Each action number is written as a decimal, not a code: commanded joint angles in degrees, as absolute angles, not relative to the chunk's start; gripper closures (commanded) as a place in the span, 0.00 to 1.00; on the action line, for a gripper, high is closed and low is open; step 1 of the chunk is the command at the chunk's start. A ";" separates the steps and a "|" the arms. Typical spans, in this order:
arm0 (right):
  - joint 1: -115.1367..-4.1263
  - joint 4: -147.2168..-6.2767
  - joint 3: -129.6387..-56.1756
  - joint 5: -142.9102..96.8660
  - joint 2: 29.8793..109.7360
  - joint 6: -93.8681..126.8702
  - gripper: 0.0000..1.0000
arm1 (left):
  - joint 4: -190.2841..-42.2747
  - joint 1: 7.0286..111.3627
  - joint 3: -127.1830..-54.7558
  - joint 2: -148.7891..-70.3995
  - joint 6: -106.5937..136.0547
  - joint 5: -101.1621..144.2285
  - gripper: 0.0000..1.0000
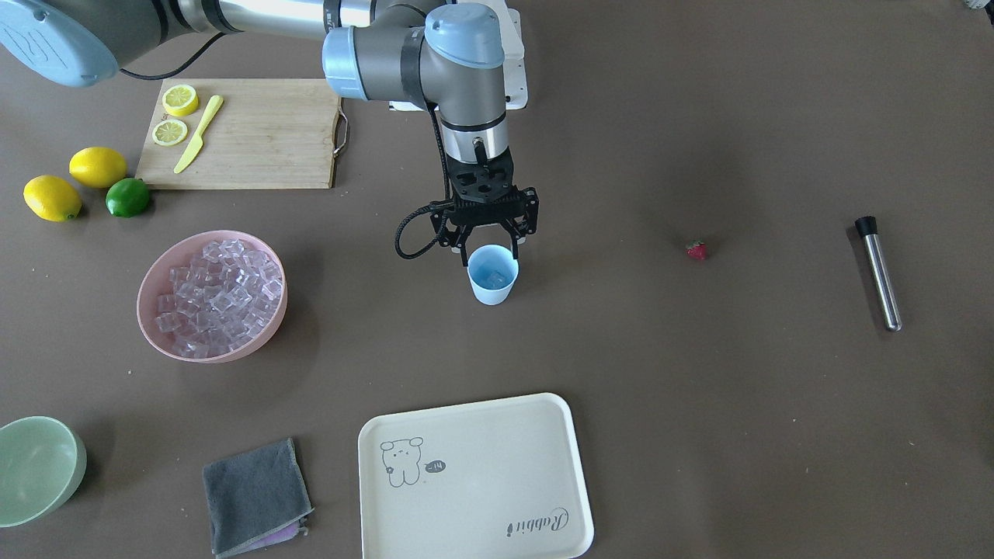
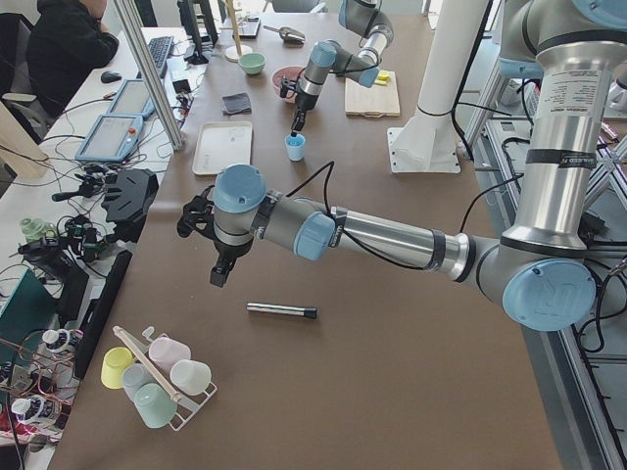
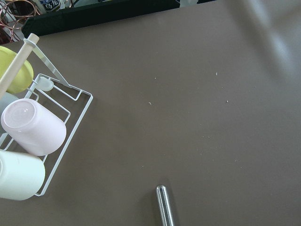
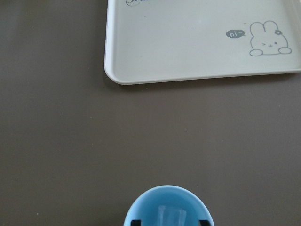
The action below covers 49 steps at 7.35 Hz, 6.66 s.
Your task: Mash ice and strawberries in cup
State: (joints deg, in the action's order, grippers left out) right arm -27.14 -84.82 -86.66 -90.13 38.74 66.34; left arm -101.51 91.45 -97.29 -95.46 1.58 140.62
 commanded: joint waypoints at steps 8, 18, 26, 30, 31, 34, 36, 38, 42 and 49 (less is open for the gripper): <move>-47.63 -86.13 -104.77 -107.32 69.76 43.46 0.05 | -101.51 91.32 -97.38 -95.89 2.37 140.63 0.02; -44.74 -85.78 -97.48 -104.77 68.64 39.73 0.31 | -101.51 91.32 -97.73 -96.06 2.37 140.54 0.02; -45.44 -86.22 -97.56 -105.56 67.41 39.64 0.95 | -101.51 91.32 -97.38 -95.98 2.37 140.63 0.02; -46.58 -86.31 -97.29 -105.73 67.06 38.67 0.21 | -101.43 91.32 -97.03 -96.33 2.37 140.63 0.02; -46.58 -86.31 -97.21 -105.65 67.06 38.67 0.21 | -101.43 91.23 -97.03 -96.33 2.37 140.63 0.02; -46.41 -85.96 -94.93 -105.47 66.36 38.58 0.27 | -101.51 91.32 -97.12 -96.33 2.37 140.63 0.02; -45.88 -85.96 -94.75 -105.38 66.36 38.67 0.31 | -101.51 91.23 -97.12 -96.33 2.37 140.63 0.02; -45.62 -85.61 -94.48 -105.38 66.36 38.67 0.36 | -101.51 91.23 -97.29 -96.33 2.37 140.63 0.02; -46.14 -86.22 -95.27 -105.82 66.36 38.58 0.89 | -101.51 91.23 -97.38 -96.33 2.37 140.63 0.02; -45.46 -93.78 -99.06 -109.78 54.18 47.41 0.95 | -101.43 91.23 -97.38 -96.33 2.37 140.54 0.02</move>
